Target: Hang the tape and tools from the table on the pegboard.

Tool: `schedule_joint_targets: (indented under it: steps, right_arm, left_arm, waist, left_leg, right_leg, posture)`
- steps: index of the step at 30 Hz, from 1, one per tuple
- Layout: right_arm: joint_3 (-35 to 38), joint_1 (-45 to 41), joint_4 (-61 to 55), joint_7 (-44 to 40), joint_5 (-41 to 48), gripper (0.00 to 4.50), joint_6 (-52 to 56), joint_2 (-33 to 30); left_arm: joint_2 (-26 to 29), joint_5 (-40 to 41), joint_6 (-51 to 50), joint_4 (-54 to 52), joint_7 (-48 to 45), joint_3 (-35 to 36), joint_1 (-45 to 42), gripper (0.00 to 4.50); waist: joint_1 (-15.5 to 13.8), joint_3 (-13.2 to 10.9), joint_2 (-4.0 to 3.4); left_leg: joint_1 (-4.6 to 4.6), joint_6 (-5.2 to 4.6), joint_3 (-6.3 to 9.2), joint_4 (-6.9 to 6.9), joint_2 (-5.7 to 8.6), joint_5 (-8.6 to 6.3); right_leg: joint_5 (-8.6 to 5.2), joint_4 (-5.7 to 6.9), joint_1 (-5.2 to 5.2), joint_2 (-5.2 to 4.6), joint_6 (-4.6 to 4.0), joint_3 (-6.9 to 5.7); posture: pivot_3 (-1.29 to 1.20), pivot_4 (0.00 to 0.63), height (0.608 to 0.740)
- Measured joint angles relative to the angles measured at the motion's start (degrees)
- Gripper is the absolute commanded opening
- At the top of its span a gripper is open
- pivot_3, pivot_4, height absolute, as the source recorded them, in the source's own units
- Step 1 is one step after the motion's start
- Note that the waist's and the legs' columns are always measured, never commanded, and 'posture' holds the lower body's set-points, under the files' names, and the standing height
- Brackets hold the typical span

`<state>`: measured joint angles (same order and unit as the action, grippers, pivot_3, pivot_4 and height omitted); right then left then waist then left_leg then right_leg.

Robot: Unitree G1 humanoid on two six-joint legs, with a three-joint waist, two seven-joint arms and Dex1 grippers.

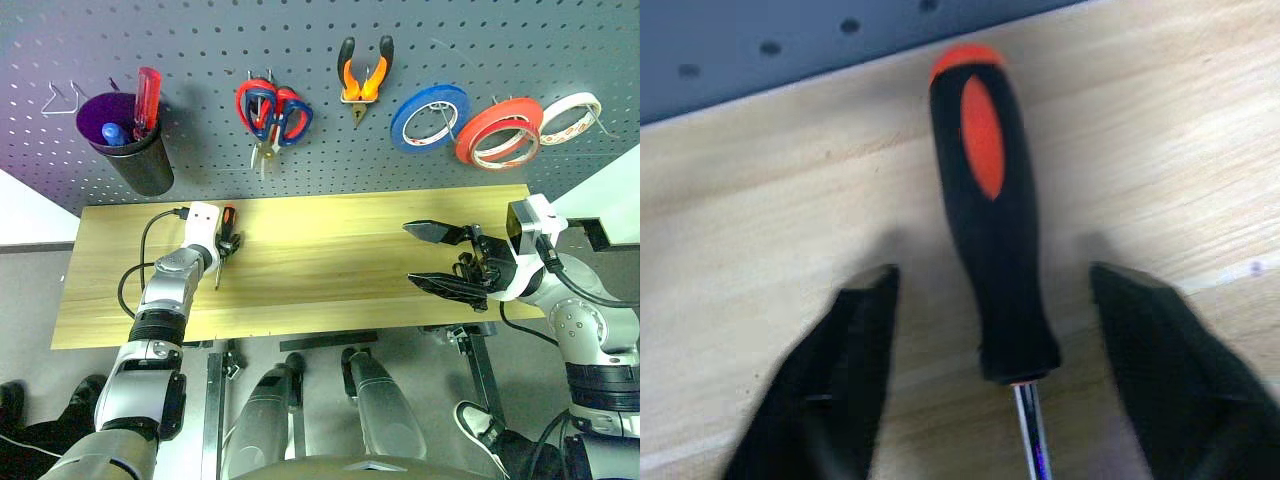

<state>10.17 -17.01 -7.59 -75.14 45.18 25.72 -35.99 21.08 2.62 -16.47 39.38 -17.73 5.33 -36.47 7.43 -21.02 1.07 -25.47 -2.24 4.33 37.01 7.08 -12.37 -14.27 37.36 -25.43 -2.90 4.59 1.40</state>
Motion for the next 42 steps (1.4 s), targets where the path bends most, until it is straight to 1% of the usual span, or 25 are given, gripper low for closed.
schedule_joint_targets:
  steps: [2,4,5,6,11,15,17,18,20,22,24,27,30,34,37,42]
  right_arm:
    - [0.2,0.0,0.0,0.0,0.0,4.50,0.0,-0.1]
    - [0.3,-0.1,0.1,0.0,0.0,4.50,-0.1,-0.2]
    - [0.3,-0.2,0.1,0.0,0.0,4.50,-0.2,-0.2]
    - [0.3,-0.3,0.1,0.0,0.0,4.50,-0.3,-0.2]
    - [0.3,-1.5,0.9,0.0,-0.1,4.50,-0.9,-0.1]
    - [0.2,-2.1,2.2,-0.1,-0.2,4.50,-1.4,0.1]
    - [0.2,-2.6,3.4,-0.4,-0.5,4.50,-2.1,0.4]
    - [0.0,-2.9,4.0,-0.8,-0.6,4.50,-2.6,0.9]
    - [-0.3,-3.0,4.6,-1.1,-0.7,4.50,-2.8,1.2]
    - [-0.7,-4.2,7.1,-2.6,-1.2,4.50,-4.3,2.3]
    - [-1.0,-4.6,9.8,-3.4,-1.9,4.50,-5.5,3.4]
    - [-2.0,-5.8,12.9,-4.6,-3.0,4.50,-7.2,4.3]
    - [-2.0,-7.0,15.5,-6.0,-3.6,4.50,-8.5,4.7]
    - [-2.1,-7.8,17.9,-7.2,-4.4,4.50,-9.9,5.6]
    - [-2.0,-8.2,19.3,-8.0,-4.5,4.50,-10.4,5.7]
    - [-1.7,-9.8,22.1,-9.7,-4.3,4.50,-11.1,6.3]
  left_arm:
    - [0.0,0.1,0.0,0.0,0.5,0.1,0.0,1.61]
    - [-0.1,0.6,-0.4,0.0,0.5,0.3,0.0,0.91]
    - [-0.1,0.8,-0.6,0.0,0.4,0.4,0.0,0.64]
    - [-0.1,1.0,-0.7,0.0,0.4,0.6,0.0,0.56]
    - [-0.1,1.9,-2.2,-0.7,0.5,1.0,0.0,0.56]
    - [-0.1,2.3,-6.3,-4.4,0.7,1.1,1.0,0.56]
    - [-0.2,4.1,-10.2,-9.4,-1.3,1.1,3.5,0.56]
    - [-0.2,4.4,-13.1,-14.1,-1.8,1.0,6.0,0.56]
    - [-0.2,5.0,-14.8,-16.3,-2.2,0.5,7.1,0.56]
    - [0.7,5.0,-19.5,-26.7,-2.5,-0.2,13.3,0.56]
    - [1.8,5.0,-21.9,-32.9,-2.9,-1.2,17.6,0.56]
    - [2.9,4.8,-23.9,-39.3,-3.1,-1.8,21.2,0.56]
    - [3.7,4.0,-23.1,-44.6,-3.1,-2.6,23.3,0.56]
    - [3.8,2.8,-20.9,-47.2,-2.8,-3.1,24.3,0.56]
    - [5.0,1.0,-18.9,-49.2,-2.3,-4.1,25.6,0.56]
    - [6.2,-1.4,-12.4,-53.2,-2.4,-5.1,27.9,0.56]
  waist:
    - [0.0,0.0,0.00]
    - [0.0,-0.1,0.00]
    - [0.0,-0.1,0.00]
    - [0.0,-0.1,0.00]
    - [0.0,-0.1,0.00]
    - [-0.1,-0.1,0.00]
    - [-0.1,-0.1,-0.01]
    - [-0.1,-0.1,-0.01]
    - [-0.3,-0.1,-0.02]
    - [-0.2,0.0,-0.02]
    - [-0.3,0.0,-0.01]
    - [-0.6,0.0,-0.05]
    - [-1.4,0.1,-0.06]
    - [-1.9,0.2,-0.09]
    - [-1.9,0.4,-0.08]
    - [-1.9,1.6,-0.18]
  left_leg:
    - [0.00,-0.01,0.00,0.00,0.00,0.00]
    - [0.00,-0.01,-0.01,0.00,0.00,-0.01]
    - [0.00,-0.01,-0.01,0.00,0.00,0.00]
    - [0.00,-0.01,-0.01,0.01,0.00,-0.01]
    - [0.00,0.00,-0.02,0.01,0.00,-0.01]
    - [0.00,-0.01,-0.02,-0.01,0.00,-0.01]
    - [0.01,-0.02,-0.05,-0.02,0.00,-0.02]
    - [0.01,-0.02,-0.05,-0.02,0.00,-0.02]
    - [0.02,0.00,-0.04,0.00,0.00,-0.01]
    - [0.06,-0.04,-0.12,0.00,0.00,-0.04]
    - [0.04,-0.03,-0.13,-0.03,0.01,-0.03]
    - [0.05,0.06,-0.12,-0.01,0.01,0.01]
    - [0.06,0.22,-0.13,0.03,0.01,-0.05]
    - [0.06,0.24,-0.13,0.03,0.01,-0.05]
    - [0.05,0.25,-0.13,0.02,0.01,-0.04]
    - [0.06,0.32,-0.15,0.03,0.01,0.00]
  right_leg:
    - [0.00,-0.01,0.00,0.00,0.01,0.00]
    - [0.01,-0.01,0.00,0.00,0.01,0.00]
    - [0.01,-0.01,0.00,0.00,0.02,0.00]
    - [0.02,0.00,0.00,0.00,0.03,0.00]
    - [0.02,-0.01,0.00,0.00,0.04,0.00]
    - [0.03,-0.03,0.00,0.00,0.04,0.00]
    - [0.03,-0.03,0.00,0.00,0.05,0.00]
    - [0.03,-0.02,-0.02,0.00,0.05,0.00]
    - [0.03,0.02,-0.02,0.00,0.04,-0.02]
    - [0.08,-0.07,0.03,-0.03,0.11,-0.01]
    - [0.09,-0.06,-0.02,-0.03,0.11,-0.02]
    - [0.13,0.02,-0.04,-0.03,0.06,-0.05]
    - [0.19,-0.01,-0.01,-0.03,0.08,-0.06]
    - [0.20,-0.02,-0.02,-0.02,0.09,-0.09]
    - [0.20,-0.03,-0.02,-0.02,0.09,-0.12]
    - [0.21,-0.02,-0.02,-0.01,0.09,-0.13]
  posture:
    - [-0.33,0.422,0.740]
    - [-0.33,0.421,0.740]
    - [-0.33,0.421,0.740]
    - [-0.33,0.420,0.740]
    - [-0.32,0.414,0.740]
    - [-0.30,0.397,0.740]
    - [-0.29,0.387,0.740]
    - [-0.28,0.384,0.740]
    - [-0.25,0.358,0.740]
    - [-0.25,0.346,0.740]
    - [-0.24,0.336,0.740]
    - [-0.23,0.315,0.740]
    - [-0.22,0.297,0.740]
    - [-0.22,0.272,0.740]
    - [-0.22,0.247,0.740]
    - [-0.22,0.206,0.740]
